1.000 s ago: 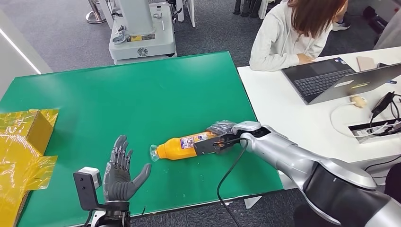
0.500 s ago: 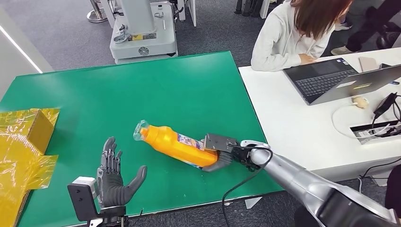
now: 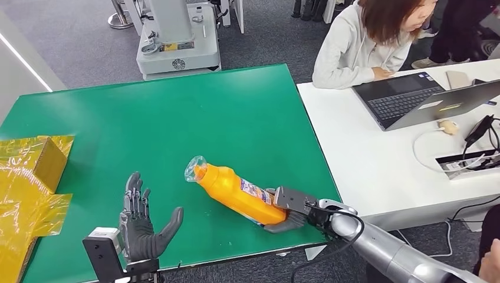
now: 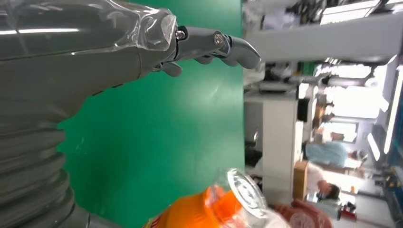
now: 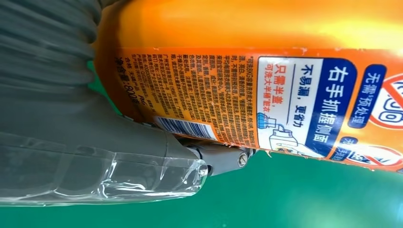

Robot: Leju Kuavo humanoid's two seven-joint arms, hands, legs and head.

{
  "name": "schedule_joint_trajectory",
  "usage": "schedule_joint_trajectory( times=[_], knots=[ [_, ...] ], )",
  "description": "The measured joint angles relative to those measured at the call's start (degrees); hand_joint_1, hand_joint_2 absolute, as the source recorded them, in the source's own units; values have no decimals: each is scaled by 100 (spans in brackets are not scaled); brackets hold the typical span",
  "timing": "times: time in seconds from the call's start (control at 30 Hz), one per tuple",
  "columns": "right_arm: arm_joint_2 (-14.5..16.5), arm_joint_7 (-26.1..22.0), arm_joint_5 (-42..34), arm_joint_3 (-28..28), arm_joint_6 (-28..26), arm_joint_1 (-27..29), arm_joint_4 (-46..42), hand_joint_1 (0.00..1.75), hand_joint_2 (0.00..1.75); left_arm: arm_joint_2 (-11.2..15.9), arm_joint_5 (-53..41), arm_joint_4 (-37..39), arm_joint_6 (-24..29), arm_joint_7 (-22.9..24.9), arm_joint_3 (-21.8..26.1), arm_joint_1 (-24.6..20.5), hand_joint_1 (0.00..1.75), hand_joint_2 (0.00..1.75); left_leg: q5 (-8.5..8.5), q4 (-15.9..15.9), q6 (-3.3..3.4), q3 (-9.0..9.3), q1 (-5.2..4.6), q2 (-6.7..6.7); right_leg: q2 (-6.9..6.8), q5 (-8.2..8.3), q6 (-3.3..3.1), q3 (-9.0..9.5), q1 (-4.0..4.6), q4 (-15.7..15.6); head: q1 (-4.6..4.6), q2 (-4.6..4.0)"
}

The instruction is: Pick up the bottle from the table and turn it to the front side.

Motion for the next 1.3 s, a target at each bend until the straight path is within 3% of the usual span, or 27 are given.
schedule_joint_trajectory(
  times=[0.17,0.3,0.43,0.53,0.7,0.87,1.07,1.3],
  knots=[
    [-9,-255,109,-186,-158,257,-171,175,175,3,101,0,-411,124,-95,-53,0,175,0,0,0,-1,0,1,0,0,0,0,0,0,1,0],
    [43,-854,257,-377,-443,405,-387,175,175,14,251,1,-1099,357,-280,-240,0,175,0,0,0,-5,-1,-1,-3,1,0,0,0,1,1,0],
    [404,-1233,241,-545,-742,323,-579,175,175,-32,655,76,-1832,626,-491,-762,0,175,6,0,-4,-3,0,3,1,6,-3,0,0,5,0,0],
    [733,-1301,188,-558,-827,180,-601,175,175,-75,745,209,-2090,748,-613,-1240,0,175,15,0,-5,0,0,3,0,11,-10,0,0,9,1,0],
    [1310,-1316,152,-510,-837,-51,-540,175,175,-56,656,472,-2137,833,-712,-1866,0,175,24,0,-6,1,2,3,0,13,-14,-2,2,16,0,0],
    [1664,-1297,64,-490,-788,-226,-380,175,175,3,538,694,-2001,803,-715,-2331,0,175,25,0,-7,0,2,2,-1,13,-14,-2,3,17,0,0],
    [1864,-1282,75,-498,-794,-322,-212,175,175,87,235,826,-1834,848,-745,-2711,0,175,25,0,-7,-1,0,2,-1,13,-14,-3,2,15,1,0],
    [1911,-1188,229,-546,-878,-329,-100,175,175,249,284,915,-2084,1088,-806,-2953,0,175,25,1,-7,0,0,3,0,13,-14,-5,2,15,1,0]
  ],
)
